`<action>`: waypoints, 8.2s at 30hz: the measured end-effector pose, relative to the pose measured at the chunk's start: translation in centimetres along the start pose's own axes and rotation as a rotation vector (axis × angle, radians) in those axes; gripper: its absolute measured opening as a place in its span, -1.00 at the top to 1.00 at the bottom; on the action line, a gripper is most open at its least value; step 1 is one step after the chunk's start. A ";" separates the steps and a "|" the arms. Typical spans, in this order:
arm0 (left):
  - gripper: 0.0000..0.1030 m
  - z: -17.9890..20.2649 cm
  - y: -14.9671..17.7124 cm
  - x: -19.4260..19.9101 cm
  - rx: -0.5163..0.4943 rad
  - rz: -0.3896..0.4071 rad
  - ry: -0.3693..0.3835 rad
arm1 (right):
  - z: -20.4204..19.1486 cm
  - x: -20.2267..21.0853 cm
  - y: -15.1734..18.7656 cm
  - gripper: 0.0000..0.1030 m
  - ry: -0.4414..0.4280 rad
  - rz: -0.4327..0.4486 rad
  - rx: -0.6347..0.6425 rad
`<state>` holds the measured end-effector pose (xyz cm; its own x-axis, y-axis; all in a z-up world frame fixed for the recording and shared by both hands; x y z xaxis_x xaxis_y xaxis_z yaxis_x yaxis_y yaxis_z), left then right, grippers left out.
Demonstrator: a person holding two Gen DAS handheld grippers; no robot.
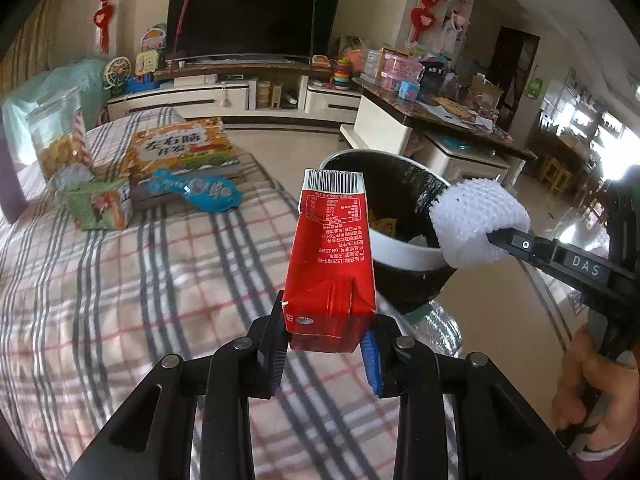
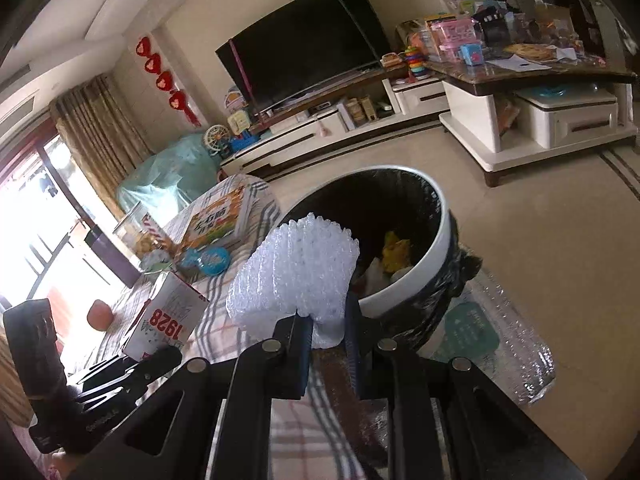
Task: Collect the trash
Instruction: 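Carry the juice box and foam net over the bin with both tools, then open both tools over the bin to drop the juice box and foam net, then move both open tools back toward the table items, then grasp the crumpled foil wrapper with the left tool while the right tool grasps the blue bottle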
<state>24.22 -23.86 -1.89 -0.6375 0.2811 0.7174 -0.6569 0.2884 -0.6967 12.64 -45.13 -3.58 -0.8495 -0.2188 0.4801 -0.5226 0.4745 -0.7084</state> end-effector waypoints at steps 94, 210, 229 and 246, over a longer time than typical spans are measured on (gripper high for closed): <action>-0.07 7.6 -8.3 -7.8 -0.109 -0.065 -0.034 | 4.9 -5.3 -6.8 -0.04 0.184 -0.178 0.064; 0.95 -23.6 5.4 0.5 0.309 -0.023 -0.094 | -14.0 -25.8 0.7 0.28 -0.056 -0.386 0.404; 0.95 -20.2 7.8 3.0 0.327 -0.041 -0.044 | -14.4 -25.0 0.2 -0.26 -0.148 -0.365 0.347; 0.95 -18.5 7.1 2.7 0.309 -0.043 -0.029 | -14.0 -23.9 1.5 0.77 -0.165 -0.369 0.324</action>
<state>25.31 -4.13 -4.93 -0.6149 0.2468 0.7490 -0.7718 0.0067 -0.6358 33.16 -27.31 -8.85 -0.5911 -0.4655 0.6587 -0.7629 0.0576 -0.6439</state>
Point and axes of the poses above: each gripper's, at about its wrist camera, not at the fingertips, and x roughly against the way its jaws point, z to its right, y to its underside, the point moved 3 cm from there along -x, roughly the way its jaws point, and after that the axes turned 14 degrees about -y, right-handed, at the moved point
